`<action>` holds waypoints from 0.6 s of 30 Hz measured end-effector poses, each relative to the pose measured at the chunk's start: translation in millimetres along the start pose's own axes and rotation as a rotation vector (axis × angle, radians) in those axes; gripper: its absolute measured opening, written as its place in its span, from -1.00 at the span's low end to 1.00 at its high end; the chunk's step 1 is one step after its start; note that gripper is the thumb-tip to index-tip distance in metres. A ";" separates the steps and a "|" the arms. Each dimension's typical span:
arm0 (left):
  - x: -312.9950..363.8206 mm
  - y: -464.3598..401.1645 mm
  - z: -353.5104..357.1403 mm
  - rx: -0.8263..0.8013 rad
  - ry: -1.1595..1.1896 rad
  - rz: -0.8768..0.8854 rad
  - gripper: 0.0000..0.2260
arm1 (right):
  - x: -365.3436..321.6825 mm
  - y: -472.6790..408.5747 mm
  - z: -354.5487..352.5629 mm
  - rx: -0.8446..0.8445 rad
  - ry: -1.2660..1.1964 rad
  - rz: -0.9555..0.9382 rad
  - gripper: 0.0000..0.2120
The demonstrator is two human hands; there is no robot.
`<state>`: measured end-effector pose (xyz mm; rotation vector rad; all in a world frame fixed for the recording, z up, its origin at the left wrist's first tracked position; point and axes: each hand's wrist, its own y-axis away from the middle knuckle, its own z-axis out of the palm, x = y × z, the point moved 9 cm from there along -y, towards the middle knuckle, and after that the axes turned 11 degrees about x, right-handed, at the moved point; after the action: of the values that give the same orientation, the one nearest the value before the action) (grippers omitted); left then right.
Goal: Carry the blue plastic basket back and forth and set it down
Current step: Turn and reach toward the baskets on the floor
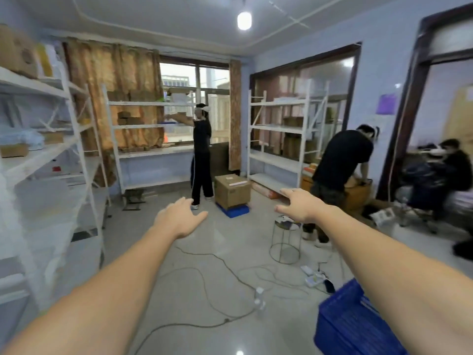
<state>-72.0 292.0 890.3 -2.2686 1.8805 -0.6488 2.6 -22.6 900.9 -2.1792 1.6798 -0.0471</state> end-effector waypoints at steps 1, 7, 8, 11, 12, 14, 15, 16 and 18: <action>35.7 1.8 11.5 -0.008 0.020 0.050 -0.30 | 37.6 18.8 -9.1 -0.003 0.019 0.053 -0.25; 236.4 28.5 74.0 -0.117 0.102 0.326 -0.25 | 244.7 138.6 -68.4 0.007 0.160 0.385 -0.17; 265.5 32.2 78.2 -0.120 0.118 0.359 -0.25 | 267.2 156.9 -80.5 0.019 0.176 0.422 -0.18; 334.7 45.8 85.5 -0.123 0.161 0.444 -0.26 | 312.6 197.3 -106.1 0.041 0.204 0.502 -0.18; 358.7 50.5 91.4 -0.129 0.171 0.481 -0.26 | 329.5 211.0 -112.4 0.039 0.210 0.539 -0.17; 405.7 57.9 101.9 -0.146 0.192 0.550 -0.26 | 362.2 237.6 -125.1 0.056 0.218 0.614 -0.13; 427.7 62.7 105.7 -0.155 0.197 0.587 -0.26 | 376.4 250.2 -129.6 0.058 0.217 0.650 -0.11; 447.0 66.4 110.1 -0.156 0.203 0.623 -0.26 | 385.9 260.5 -133.9 0.058 0.218 0.673 -0.11; 482.1 70.1 119.5 -0.148 0.206 0.692 -0.28 | 403.4 277.8 -140.7 0.061 0.242 0.702 -0.16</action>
<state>-23.3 -207.1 875.5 -1.4724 2.6657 -0.6525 -176.6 -497.7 858.8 -1.4762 2.4477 -0.1707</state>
